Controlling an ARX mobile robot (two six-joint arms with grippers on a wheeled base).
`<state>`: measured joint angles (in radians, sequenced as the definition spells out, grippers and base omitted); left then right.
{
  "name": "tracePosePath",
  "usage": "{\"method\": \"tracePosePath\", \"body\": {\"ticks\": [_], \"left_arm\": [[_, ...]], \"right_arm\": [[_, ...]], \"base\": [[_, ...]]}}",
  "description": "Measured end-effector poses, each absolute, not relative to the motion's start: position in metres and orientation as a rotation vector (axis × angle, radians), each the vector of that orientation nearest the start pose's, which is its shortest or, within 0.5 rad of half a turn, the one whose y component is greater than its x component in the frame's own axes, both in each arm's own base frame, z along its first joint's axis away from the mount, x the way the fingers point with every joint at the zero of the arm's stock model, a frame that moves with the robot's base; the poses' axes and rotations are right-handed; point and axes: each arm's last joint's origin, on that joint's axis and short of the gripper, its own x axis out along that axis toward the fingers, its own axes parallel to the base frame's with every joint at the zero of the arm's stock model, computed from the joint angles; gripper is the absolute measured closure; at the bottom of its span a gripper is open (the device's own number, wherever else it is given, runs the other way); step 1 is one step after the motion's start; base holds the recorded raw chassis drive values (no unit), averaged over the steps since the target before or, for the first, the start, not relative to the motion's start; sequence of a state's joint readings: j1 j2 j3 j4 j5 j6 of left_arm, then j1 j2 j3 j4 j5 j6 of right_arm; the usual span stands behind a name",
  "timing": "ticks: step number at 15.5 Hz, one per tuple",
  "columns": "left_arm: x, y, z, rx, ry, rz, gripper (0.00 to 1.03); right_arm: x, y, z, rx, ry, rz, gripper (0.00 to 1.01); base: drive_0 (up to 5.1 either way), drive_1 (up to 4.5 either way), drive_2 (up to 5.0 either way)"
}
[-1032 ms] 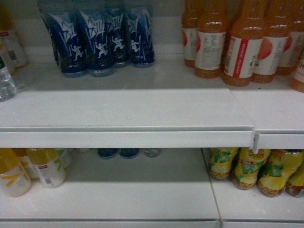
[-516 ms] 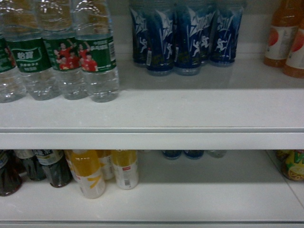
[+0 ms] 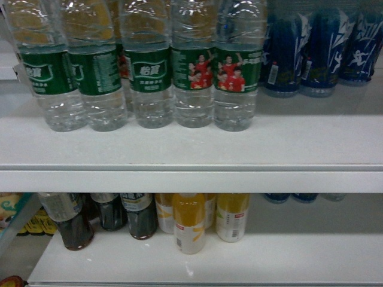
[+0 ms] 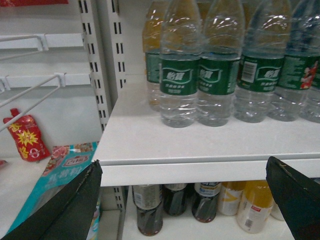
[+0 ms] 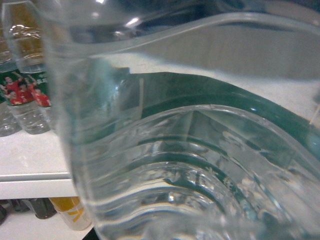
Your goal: Move water from second to third shelf
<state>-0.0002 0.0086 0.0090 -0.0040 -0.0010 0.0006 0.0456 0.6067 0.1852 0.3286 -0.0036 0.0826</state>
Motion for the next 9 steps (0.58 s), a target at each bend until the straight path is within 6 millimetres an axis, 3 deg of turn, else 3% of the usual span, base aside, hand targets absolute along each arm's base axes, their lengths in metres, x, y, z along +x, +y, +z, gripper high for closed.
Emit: {"method": "tracePosePath", "body": {"ticks": [9], "left_arm": [[0.0977,0.0000,0.1653,0.001,0.006,0.000,0.05]], "right_arm": [[0.1473,0.0068,0.1996,0.081,0.095,0.045,0.61]], "base": [[-5.0,2.48,2.5]]}}
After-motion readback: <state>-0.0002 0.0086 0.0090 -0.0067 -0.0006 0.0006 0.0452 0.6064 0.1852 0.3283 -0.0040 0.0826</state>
